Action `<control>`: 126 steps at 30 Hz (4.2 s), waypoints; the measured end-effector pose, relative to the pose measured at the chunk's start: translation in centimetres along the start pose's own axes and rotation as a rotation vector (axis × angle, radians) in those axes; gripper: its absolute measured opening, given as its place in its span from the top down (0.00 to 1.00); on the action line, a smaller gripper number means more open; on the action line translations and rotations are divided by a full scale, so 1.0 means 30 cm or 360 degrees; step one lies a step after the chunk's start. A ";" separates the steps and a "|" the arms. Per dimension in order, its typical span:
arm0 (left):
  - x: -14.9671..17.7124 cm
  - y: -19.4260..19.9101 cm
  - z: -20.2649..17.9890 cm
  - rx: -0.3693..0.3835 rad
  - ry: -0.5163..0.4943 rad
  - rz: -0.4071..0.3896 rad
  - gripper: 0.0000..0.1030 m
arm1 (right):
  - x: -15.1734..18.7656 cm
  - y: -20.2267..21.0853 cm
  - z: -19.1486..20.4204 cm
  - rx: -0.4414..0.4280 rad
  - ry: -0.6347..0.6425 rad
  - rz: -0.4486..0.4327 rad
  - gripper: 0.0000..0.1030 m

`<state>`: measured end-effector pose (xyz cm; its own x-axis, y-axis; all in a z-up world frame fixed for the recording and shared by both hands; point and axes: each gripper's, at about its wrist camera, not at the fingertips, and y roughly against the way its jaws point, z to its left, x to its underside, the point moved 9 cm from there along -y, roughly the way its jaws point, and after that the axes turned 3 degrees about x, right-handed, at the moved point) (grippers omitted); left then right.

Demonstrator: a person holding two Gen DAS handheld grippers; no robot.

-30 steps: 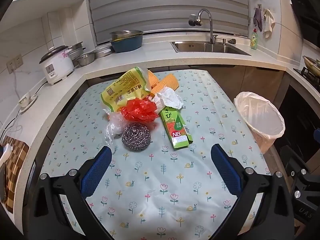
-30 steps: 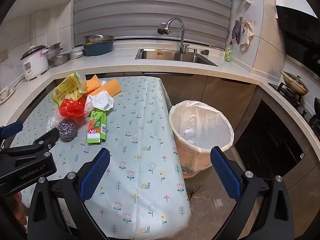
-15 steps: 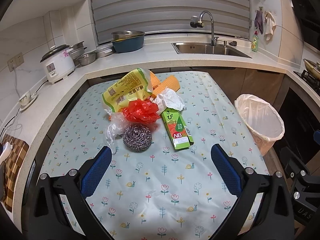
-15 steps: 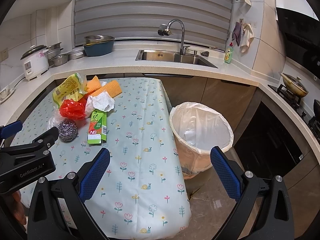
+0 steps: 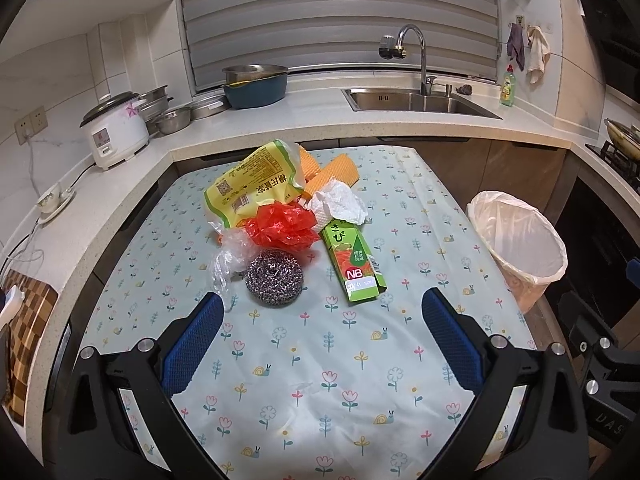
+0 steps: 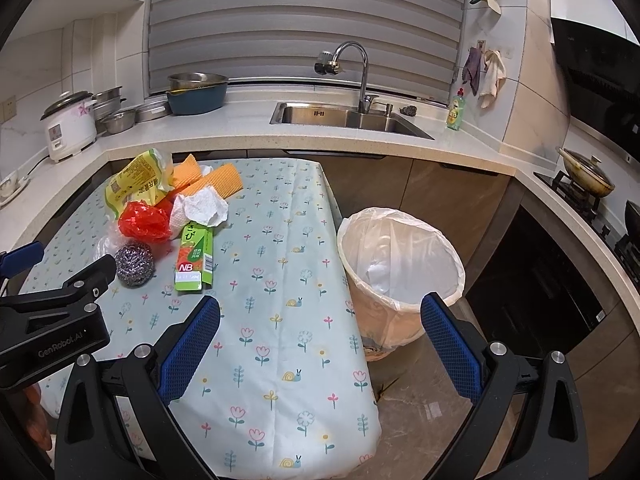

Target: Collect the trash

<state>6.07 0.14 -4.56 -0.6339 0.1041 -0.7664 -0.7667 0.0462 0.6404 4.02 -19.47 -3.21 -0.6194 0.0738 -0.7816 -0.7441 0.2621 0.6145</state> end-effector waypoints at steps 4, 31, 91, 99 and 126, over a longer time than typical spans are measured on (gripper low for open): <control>0.001 0.002 -0.004 0.0004 -0.0004 -0.0005 0.08 | -0.001 0.000 0.000 0.0000 0.0003 0.0001 0.07; 0.004 -0.002 -0.020 0.0018 0.0000 0.0006 0.08 | 0.003 -0.001 -0.005 -0.0001 0.0001 -0.0006 0.07; -0.119 -0.523 0.239 0.0117 0.0175 0.0241 0.26 | -0.147 -0.360 0.231 -0.0051 0.0026 0.0099 0.07; -0.121 -0.599 0.209 0.0225 0.0144 0.0305 0.84 | -0.152 -0.419 0.278 -0.0078 0.0036 0.0123 0.07; -0.417 -0.516 0.324 0.0355 0.0269 0.0010 0.95 | -0.271 -0.832 0.660 -0.0492 0.0026 0.0301 0.30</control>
<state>26.86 7.77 -4.38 -0.6608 -0.0614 -0.7481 -0.7333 0.2655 0.6259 32.58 -7.55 -14.32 -0.7554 0.0773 -0.6507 -0.6550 -0.0582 0.7534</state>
